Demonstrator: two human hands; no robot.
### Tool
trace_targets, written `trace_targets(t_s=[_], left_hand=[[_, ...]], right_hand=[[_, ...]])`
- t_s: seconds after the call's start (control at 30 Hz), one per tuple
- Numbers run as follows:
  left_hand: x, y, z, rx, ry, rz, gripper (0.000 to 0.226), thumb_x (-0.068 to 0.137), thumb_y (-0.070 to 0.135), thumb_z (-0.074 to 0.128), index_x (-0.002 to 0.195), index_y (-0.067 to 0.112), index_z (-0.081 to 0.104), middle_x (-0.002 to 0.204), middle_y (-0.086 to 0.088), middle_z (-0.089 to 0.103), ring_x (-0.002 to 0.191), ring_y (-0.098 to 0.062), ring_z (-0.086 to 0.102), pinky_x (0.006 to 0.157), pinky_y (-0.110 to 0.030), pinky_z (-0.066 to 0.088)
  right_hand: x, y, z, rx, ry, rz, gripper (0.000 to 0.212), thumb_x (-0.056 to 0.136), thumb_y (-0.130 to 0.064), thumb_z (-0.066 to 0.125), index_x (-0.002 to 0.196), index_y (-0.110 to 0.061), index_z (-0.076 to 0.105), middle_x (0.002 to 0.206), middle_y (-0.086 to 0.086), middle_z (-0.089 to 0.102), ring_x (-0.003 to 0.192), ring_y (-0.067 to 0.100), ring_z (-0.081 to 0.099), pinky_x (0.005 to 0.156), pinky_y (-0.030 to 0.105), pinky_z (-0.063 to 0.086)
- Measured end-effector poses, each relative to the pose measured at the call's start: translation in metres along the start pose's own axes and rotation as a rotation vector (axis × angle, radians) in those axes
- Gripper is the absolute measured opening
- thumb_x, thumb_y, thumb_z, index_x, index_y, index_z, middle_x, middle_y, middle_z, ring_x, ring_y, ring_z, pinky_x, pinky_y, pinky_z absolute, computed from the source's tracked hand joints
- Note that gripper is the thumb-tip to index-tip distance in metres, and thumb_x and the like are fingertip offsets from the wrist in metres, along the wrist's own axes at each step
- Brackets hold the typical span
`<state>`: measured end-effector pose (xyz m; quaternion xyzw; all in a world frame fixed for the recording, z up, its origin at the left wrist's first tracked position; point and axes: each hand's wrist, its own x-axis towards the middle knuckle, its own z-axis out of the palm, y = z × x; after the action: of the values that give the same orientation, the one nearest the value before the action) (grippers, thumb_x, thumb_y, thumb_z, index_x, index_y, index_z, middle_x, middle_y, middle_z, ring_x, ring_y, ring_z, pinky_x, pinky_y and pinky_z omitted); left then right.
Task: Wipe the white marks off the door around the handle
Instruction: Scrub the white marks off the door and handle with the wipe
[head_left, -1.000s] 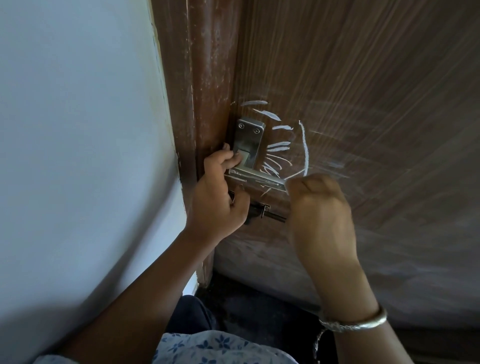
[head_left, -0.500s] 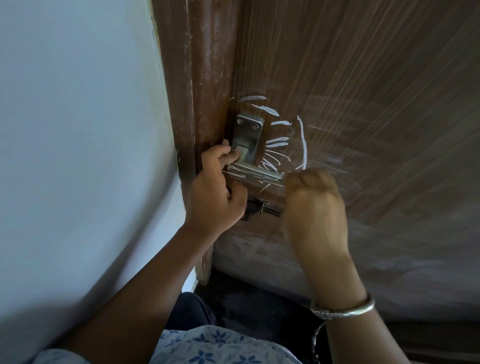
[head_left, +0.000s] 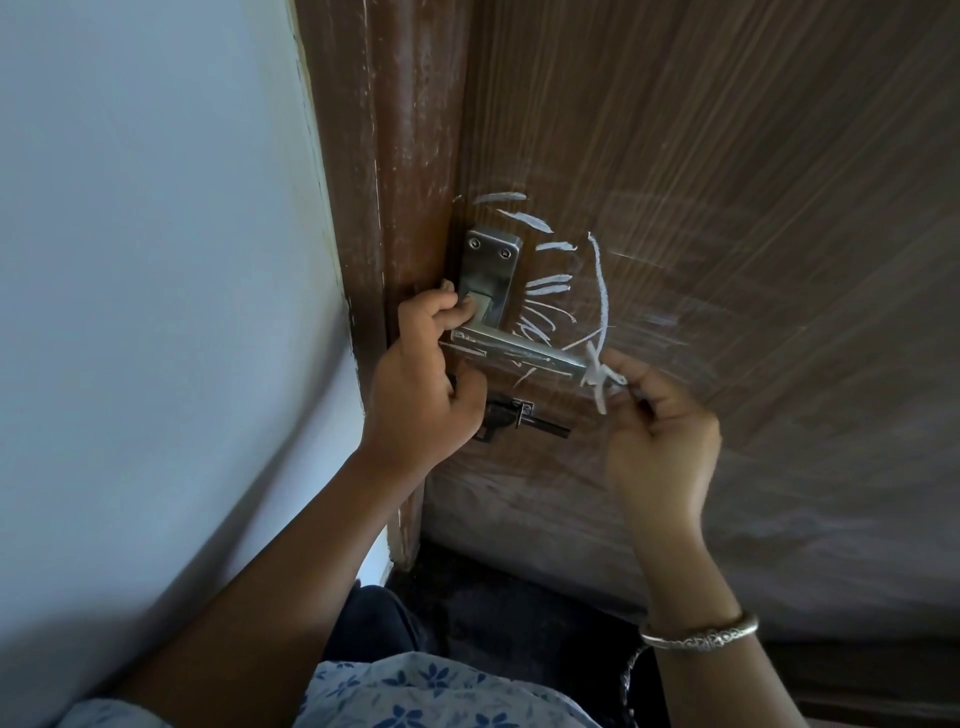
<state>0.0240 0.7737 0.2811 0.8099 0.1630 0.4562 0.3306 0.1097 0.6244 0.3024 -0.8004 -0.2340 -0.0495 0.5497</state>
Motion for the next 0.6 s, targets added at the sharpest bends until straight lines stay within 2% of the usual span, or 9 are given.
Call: trace_targets(t_s=[0.07, 0.1, 0.17, 0.23, 0.33, 0.47, 0.53, 0.6], left_hand=[[0.0, -0.001, 0.0, -0.005, 0.0, -0.002, 0.041, 0.075, -0.002, 0.059, 0.114, -0.003, 0.045, 0.121, 0.002, 0.055, 0.07, -0.043, 0.065, 0.042, -0.039, 0.048], [0.0, -0.001, 0.0, -0.003, -0.001, 0.0, 0.042, 0.075, -0.002, 0.059, 0.114, -0.003, 0.045, 0.121, 0.003, 0.055, 0.07, -0.043, 0.065, 0.042, -0.039, 0.048], [0.0, -0.003, 0.0, 0.005, -0.002, 0.005, 0.042, 0.075, -0.004, 0.06, 0.114, -0.003, 0.044, 0.122, 0.003, 0.054, 0.069, -0.043, 0.065, 0.042, -0.039, 0.048], [0.0, -0.003, 0.0, 0.008, -0.005, 0.003, 0.043, 0.075, -0.004, 0.061, 0.115, -0.004, 0.044, 0.123, 0.003, 0.054, 0.07, -0.045, 0.064, 0.043, -0.041, 0.049], [-0.001, -0.003, 0.0, 0.012, -0.001, 0.001, 0.043, 0.075, -0.003, 0.059, 0.115, -0.003, 0.043, 0.123, 0.001, 0.055, 0.077, -0.049, 0.062, 0.05, -0.047, 0.052], [-0.001, -0.003, 0.0, 0.008, 0.002, 0.001, 0.042, 0.076, -0.004, 0.058, 0.115, -0.003, 0.044, 0.123, 0.0, 0.056, 0.074, -0.047, 0.063, 0.047, -0.045, 0.05], [-0.001, -0.003, 0.0, 0.007, 0.002, 0.006, 0.042, 0.075, -0.003, 0.059, 0.115, -0.003, 0.044, 0.123, 0.003, 0.054, 0.069, -0.046, 0.063, 0.045, -0.042, 0.05], [-0.001, -0.004, 0.0, 0.01, -0.003, 0.002, 0.043, 0.075, -0.004, 0.059, 0.115, -0.003, 0.043, 0.124, 0.002, 0.055, 0.07, -0.046, 0.063, 0.048, -0.043, 0.052]], right_hand=[[-0.006, -0.002, 0.008, 0.007, -0.007, -0.082, 0.036, 0.087, 0.002, 0.06, 0.108, -0.026, 0.069, 0.081, -0.009, 0.071, 0.06, -0.003, 0.058, 0.054, 0.004, 0.043], [-0.007, -0.001, 0.011, 0.007, 0.008, -0.087, 0.035, 0.087, 0.001, 0.061, 0.109, -0.024, 0.069, 0.084, -0.008, 0.072, 0.063, -0.002, 0.059, 0.058, 0.007, 0.045], [-0.007, 0.003, 0.017, 0.079, 0.033, 0.013, 0.035, 0.087, -0.002, 0.062, 0.107, -0.031, 0.067, 0.067, -0.018, 0.068, 0.052, -0.001, 0.05, 0.05, 0.012, 0.044], [-0.009, 0.007, 0.02, 0.17, 0.043, 0.147, 0.034, 0.087, -0.005, 0.063, 0.104, -0.034, 0.068, 0.055, -0.02, 0.062, 0.046, 0.003, 0.044, 0.042, 0.014, 0.04], [-0.012, 0.009, 0.022, 0.266, 0.041, 0.246, 0.032, 0.087, -0.004, 0.063, 0.101, -0.032, 0.071, 0.054, -0.015, 0.06, 0.045, 0.006, 0.041, 0.039, 0.014, 0.037], [-0.013, 0.003, 0.017, 0.288, 0.067, 0.124, 0.04, 0.088, -0.005, 0.062, 0.093, -0.044, 0.068, 0.05, -0.016, 0.056, 0.041, 0.003, 0.034, 0.037, 0.013, 0.033], [-0.013, 0.005, 0.021, 0.293, 0.083, 0.141, 0.038, 0.087, -0.004, 0.063, 0.095, -0.04, 0.069, 0.052, -0.011, 0.058, 0.045, 0.005, 0.039, 0.04, 0.013, 0.036], [-0.015, 0.01, 0.026, 0.326, 0.072, 0.232, 0.031, 0.087, -0.003, 0.063, 0.099, -0.03, 0.071, 0.058, -0.004, 0.067, 0.049, 0.014, 0.049, 0.044, 0.013, 0.041]])
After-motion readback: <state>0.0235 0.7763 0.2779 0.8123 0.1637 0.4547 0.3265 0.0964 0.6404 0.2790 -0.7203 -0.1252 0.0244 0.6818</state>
